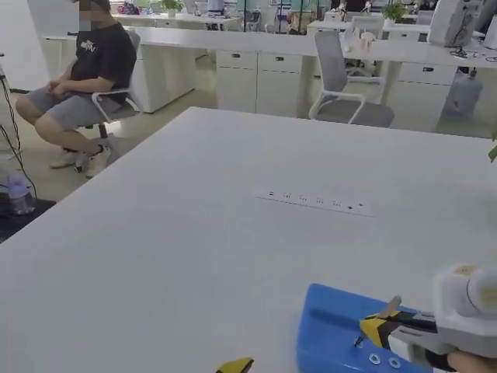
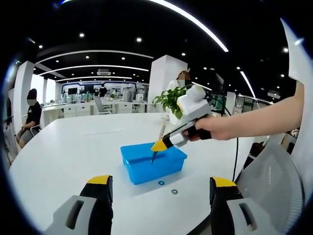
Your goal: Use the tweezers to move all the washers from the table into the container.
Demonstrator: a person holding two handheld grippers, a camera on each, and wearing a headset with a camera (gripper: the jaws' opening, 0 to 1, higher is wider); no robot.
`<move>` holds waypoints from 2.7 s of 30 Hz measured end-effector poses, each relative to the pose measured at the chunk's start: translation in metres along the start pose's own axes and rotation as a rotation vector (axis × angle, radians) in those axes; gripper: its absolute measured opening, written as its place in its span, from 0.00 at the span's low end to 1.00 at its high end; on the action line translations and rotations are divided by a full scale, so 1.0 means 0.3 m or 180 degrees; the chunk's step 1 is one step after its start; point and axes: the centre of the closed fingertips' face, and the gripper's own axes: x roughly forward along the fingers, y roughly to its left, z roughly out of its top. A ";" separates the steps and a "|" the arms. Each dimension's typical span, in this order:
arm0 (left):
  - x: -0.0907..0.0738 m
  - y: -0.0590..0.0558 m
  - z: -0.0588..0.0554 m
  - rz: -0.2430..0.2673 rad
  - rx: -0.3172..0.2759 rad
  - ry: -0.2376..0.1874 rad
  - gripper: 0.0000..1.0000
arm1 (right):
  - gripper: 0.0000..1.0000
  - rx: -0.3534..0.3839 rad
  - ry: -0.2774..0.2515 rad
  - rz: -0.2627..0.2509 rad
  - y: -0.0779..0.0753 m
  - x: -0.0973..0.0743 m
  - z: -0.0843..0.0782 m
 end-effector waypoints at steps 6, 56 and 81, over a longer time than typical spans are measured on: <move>0.000 0.003 -0.006 0.0005 0.0000 0.0012 0.82 | 0.04 0.0008 0.0029 -0.0010 0.017 -0.007 -0.022; 0.001 -0.001 0.000 0.0014 -0.0012 0.0005 0.82 | 0.04 -0.0246 -0.0590 0.0067 0.190 -0.181 0.168; -0.001 -0.002 0.001 -0.0010 0.0021 -0.0007 0.80 | 0.04 0.0157 -0.0219 0.0356 0.266 -0.160 -0.047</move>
